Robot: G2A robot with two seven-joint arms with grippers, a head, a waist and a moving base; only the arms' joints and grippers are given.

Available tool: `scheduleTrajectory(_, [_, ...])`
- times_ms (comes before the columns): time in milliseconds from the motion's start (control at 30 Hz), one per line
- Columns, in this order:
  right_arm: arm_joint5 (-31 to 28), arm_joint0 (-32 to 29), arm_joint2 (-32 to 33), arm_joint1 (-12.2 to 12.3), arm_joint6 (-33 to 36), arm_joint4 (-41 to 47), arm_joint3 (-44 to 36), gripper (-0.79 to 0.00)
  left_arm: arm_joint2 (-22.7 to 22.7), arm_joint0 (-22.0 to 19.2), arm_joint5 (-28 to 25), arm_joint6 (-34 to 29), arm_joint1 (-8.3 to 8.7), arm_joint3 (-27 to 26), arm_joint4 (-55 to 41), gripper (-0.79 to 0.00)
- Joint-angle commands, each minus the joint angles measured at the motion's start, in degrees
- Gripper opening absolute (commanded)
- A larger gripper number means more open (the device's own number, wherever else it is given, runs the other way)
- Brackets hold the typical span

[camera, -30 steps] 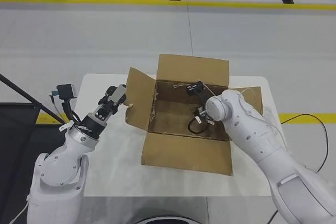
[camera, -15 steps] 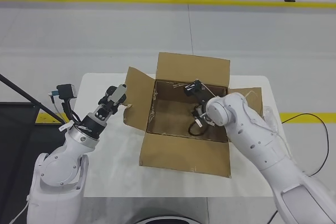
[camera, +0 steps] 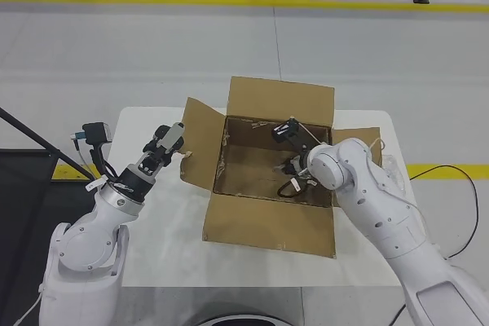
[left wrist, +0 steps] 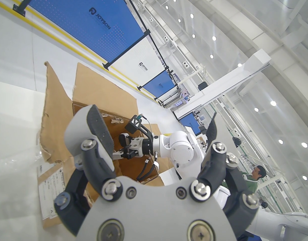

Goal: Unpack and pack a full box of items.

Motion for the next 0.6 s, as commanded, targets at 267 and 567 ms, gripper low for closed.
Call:
scheduleTrajectory(267, [-6.4, -2.5, 1.3, 0.3, -10.0, -2.2, 2.1, -0.249, 0.0, 0.0, 0.0, 0.0, 0.00, 0.0, 0.0, 0.000])
scheduleTrajectory(567, [-11.6, -1.1, 0.4, -0.4, -13.3, -2.9, 8.6, -0.462, 0.0, 0.0, 0.0, 0.0, 0.00, 0.0, 0.0, 0.000])
